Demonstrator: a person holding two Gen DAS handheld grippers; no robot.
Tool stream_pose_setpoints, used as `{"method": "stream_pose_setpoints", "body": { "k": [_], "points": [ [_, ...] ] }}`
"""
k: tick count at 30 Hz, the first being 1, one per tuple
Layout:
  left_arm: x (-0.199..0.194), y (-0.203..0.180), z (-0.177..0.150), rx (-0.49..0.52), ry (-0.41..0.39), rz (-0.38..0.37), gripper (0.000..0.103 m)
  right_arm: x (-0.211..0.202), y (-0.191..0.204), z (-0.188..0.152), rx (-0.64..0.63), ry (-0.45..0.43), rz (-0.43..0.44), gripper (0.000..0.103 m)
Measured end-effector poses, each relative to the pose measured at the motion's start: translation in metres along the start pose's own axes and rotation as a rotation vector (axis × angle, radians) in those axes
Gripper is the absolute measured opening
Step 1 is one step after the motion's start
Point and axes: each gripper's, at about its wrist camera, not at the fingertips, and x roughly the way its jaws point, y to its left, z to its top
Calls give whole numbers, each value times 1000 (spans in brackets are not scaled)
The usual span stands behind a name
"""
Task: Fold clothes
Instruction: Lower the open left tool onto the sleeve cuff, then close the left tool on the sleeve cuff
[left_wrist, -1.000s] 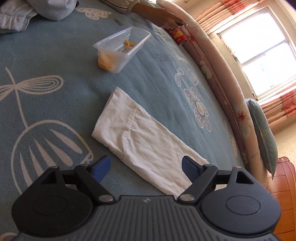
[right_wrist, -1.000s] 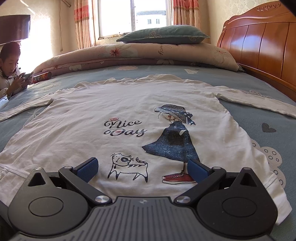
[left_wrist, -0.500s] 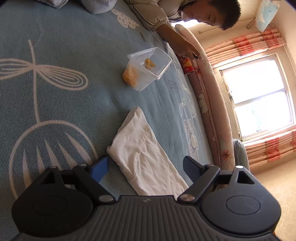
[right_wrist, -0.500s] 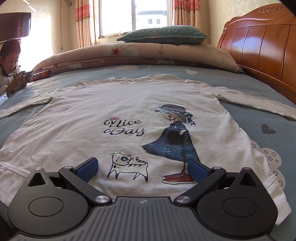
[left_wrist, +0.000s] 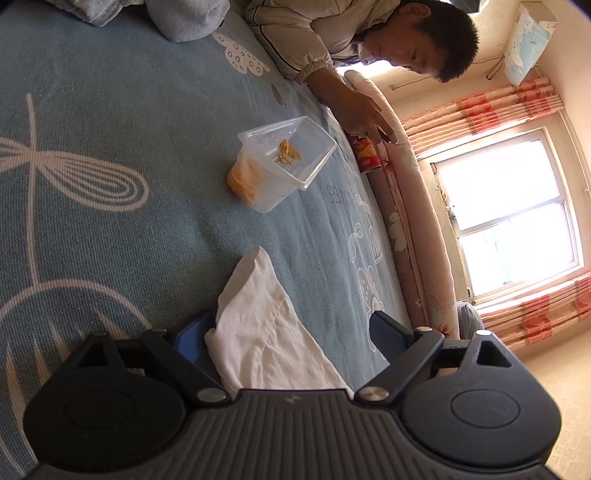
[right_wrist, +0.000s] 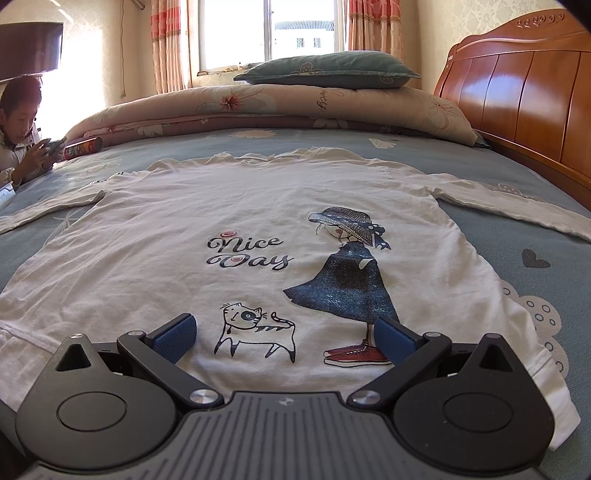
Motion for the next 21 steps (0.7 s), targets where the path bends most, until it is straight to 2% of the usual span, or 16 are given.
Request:
{"method": "stream_pose_setpoints", "body": {
  "k": [6,11,13,14,15,16,17,18,19,20,21],
  "points": [
    [-3,-4,-11,109,107,-44,91,0,0,0,-2,1,-1,103],
    [6,-14,-10,127,83,-8,90,0,1,0,-3,2,-2,103],
    [11,-22,-12,150,72,28,90,1,1,1,-4,3,-3,103],
    [12,-26,-15,169,66,50,86,1,1,1,-5,4,-4,103],
    [10,-30,-20,205,56,89,75,1,1,1,-5,4,-5,103],
    [7,-33,-25,245,45,133,68,1,1,1,-6,5,-5,103],
    [6,-36,-29,275,37,167,54,1,1,1,-7,6,-6,103],
    [5,-36,-30,286,37,186,37,1,1,1,-7,6,-6,103],
    [5,-35,-31,277,47,199,28,1,1,1,-7,7,-6,103],
    [5,-34,-31,264,58,218,14,1,1,1,-7,7,-6,103],
    [4,-36,-32,269,62,243,8,1,1,1,-7,7,-6,103]
  ]
}}
